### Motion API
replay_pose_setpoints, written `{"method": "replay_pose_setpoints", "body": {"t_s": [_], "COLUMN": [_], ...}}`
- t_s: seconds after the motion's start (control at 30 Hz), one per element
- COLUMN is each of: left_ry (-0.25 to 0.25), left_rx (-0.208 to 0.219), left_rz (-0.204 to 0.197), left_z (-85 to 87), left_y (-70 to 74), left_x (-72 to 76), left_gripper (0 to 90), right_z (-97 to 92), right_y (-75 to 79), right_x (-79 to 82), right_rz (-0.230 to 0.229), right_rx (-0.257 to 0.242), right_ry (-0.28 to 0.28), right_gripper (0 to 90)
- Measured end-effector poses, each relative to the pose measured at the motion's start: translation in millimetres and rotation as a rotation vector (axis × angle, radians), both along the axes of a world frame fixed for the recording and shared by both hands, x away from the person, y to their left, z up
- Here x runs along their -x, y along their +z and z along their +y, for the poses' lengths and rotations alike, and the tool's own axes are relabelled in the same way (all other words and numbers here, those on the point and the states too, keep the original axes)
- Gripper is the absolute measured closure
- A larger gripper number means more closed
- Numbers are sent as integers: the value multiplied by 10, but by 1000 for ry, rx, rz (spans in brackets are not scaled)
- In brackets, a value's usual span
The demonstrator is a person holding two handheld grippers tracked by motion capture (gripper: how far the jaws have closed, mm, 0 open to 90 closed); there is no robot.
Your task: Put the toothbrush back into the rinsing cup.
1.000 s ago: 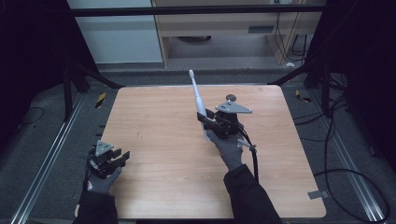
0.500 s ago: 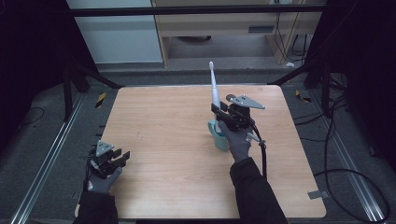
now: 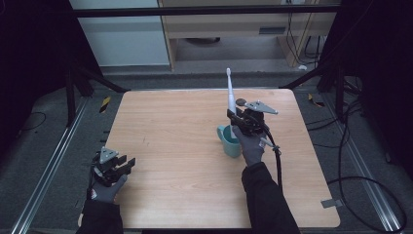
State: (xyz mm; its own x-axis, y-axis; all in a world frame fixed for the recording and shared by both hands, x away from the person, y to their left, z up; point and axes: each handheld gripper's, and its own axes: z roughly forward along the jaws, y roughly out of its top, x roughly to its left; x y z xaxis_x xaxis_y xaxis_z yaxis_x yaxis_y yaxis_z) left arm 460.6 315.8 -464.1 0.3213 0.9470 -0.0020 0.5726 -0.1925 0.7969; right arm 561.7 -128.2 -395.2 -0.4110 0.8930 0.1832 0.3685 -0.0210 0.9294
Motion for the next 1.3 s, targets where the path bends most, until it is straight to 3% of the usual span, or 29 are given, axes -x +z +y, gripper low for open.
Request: {"method": "replay_pose_setpoints", "body": {"t_s": [0.53, 0.9, 1.1, 1.3], "left_ry": [1, -2, -3, -9], "left_rx": [-4, -6, -3, -2], "left_rz": [-5, -2, 0, 4], "left_z": [-6, -10, -18, -18], "left_y": [7, 3, -1, -2], "left_x": [6, 4, 3, 9], "left_gripper": [589, 589, 588, 586], "right_z": [18, 39, 24, -71], "right_y": [-354, -414, -340, -162], "right_x": [7, 15, 62, 240], "right_rz": [86, 142, 106, 61], "right_rx": [53, 112, 113, 116], "right_ry": [-18, -9, -5, 26], "right_gripper": [662, 654, 618, 425]}}
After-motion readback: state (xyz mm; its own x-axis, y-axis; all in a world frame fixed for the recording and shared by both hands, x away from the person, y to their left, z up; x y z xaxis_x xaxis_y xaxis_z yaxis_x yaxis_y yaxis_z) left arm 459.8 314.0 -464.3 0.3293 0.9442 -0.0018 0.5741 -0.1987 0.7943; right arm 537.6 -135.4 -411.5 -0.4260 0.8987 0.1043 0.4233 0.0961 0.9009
